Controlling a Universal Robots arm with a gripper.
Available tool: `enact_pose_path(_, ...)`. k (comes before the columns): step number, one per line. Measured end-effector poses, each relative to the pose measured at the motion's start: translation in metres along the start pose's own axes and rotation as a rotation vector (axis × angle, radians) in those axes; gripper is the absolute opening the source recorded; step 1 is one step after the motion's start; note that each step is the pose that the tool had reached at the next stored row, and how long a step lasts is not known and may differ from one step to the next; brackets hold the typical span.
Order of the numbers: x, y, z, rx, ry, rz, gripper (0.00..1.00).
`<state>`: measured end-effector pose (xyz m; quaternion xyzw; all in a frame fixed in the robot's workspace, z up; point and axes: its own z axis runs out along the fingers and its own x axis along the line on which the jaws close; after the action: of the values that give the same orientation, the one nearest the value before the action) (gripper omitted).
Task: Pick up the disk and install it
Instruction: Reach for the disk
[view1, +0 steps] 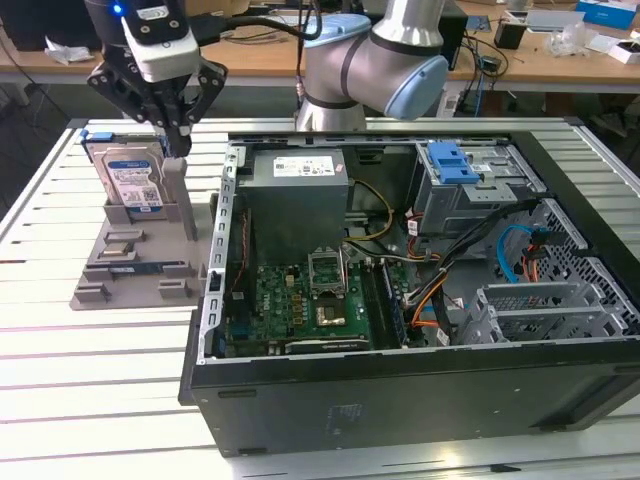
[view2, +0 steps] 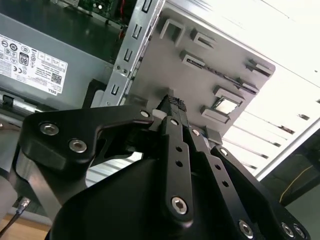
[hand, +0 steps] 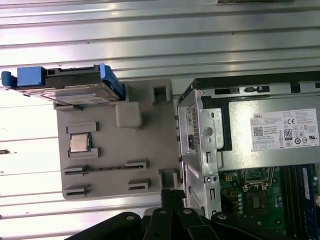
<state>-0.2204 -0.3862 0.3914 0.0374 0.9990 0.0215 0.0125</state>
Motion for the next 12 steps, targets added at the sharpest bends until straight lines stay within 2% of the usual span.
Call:
enact_pose_path(6, 0.0176, 0.001, 0.0002, 0.0001, 0.0, 0.0, 0.11)
enact_pose_path(12, 0.0291, 0.0012, 0.0003, 0.0001, 0.0, 0.0, 0.11)
